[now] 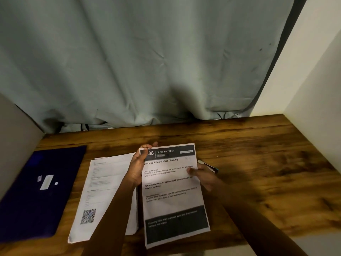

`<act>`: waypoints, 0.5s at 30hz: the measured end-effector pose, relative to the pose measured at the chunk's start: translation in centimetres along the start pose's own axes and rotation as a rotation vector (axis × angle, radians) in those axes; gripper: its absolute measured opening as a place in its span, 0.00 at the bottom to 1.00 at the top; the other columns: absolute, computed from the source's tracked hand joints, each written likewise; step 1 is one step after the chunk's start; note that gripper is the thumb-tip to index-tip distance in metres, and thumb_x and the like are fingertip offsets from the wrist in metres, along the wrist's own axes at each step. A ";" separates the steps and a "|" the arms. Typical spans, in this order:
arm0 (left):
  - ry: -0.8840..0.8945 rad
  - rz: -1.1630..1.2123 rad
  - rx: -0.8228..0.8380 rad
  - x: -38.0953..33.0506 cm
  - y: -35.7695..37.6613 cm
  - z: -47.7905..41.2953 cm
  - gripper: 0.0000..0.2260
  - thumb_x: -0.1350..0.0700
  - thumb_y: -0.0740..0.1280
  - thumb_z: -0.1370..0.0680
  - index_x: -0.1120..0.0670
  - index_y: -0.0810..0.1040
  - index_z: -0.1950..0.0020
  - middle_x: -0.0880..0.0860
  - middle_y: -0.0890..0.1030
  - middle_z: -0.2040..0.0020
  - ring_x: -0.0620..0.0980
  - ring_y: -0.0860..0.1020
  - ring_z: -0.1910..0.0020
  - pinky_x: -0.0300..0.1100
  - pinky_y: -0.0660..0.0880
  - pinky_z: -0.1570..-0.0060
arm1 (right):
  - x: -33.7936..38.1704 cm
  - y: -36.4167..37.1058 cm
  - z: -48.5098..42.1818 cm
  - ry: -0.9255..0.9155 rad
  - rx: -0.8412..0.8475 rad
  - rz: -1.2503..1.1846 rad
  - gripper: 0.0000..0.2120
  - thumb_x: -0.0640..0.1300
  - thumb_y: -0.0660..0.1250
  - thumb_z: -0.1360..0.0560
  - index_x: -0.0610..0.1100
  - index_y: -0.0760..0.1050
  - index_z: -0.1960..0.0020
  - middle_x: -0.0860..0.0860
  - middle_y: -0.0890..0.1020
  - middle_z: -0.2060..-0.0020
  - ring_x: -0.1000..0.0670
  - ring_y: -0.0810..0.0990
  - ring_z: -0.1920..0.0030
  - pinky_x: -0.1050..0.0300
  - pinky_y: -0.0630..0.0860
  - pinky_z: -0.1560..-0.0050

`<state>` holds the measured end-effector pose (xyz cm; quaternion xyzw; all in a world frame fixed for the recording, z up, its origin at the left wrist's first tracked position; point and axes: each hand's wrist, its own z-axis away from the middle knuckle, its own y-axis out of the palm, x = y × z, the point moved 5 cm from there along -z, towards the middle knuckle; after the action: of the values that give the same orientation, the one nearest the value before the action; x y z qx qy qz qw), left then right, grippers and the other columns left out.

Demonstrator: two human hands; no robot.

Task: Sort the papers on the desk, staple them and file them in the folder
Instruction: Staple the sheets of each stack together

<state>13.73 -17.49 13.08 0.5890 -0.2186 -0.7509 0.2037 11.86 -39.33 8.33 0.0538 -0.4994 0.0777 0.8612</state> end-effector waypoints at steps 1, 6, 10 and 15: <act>-0.006 -0.014 -0.012 0.3 -0.3 -0.1 0.07 0.57 0.56 0.18 0.56 0.71 0.53 0.54 0.78 0.36 0.57 0.79 0.43 0.52 0.80 0.50 | -0.3 0.1 -0.3 0.014 -0.007 0.023 0.06 0.42 0.64 0.22 0.45 0.76 0.46 0.46 0.81 0.45 0.45 0.79 0.44 0.43 0.74 0.39; -0.030 -0.032 -0.048 1.4 -1.8 -0.4 0.09 0.55 0.54 0.17 0.55 0.69 0.55 0.53 0.77 0.36 0.55 0.81 0.44 0.50 0.80 0.51 | 0.9 -0.7 -1.3 -0.216 -0.399 0.327 0.25 0.42 0.68 0.25 0.44 0.65 0.30 0.47 0.75 0.37 0.46 0.74 0.36 0.47 0.74 0.38; -0.057 -0.066 -0.043 2.3 -2.4 -0.4 0.09 0.56 0.52 0.17 0.58 0.68 0.52 0.53 0.77 0.36 0.54 0.81 0.45 0.46 0.81 0.55 | 5.2 2.4 -1.5 -0.626 -0.428 0.955 0.27 0.44 0.61 0.21 0.48 0.56 0.24 0.49 0.59 0.25 0.49 0.57 0.25 0.48 0.59 0.27; -0.084 0.000 -0.079 3.3 -2.8 -0.5 0.10 0.55 0.51 0.16 0.59 0.67 0.41 0.52 0.77 0.37 0.52 0.82 0.48 0.44 0.81 0.58 | 5.3 7.6 -4.6 -0.783 -0.079 1.345 0.25 0.41 0.57 0.20 0.43 0.56 0.24 0.46 0.58 0.24 0.48 0.47 0.23 0.50 0.37 0.25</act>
<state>13.30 -17.06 8.73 0.5484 -0.1972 -0.7830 0.2174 16.92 -30.62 10.78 -0.2678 -0.6948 0.5408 0.3912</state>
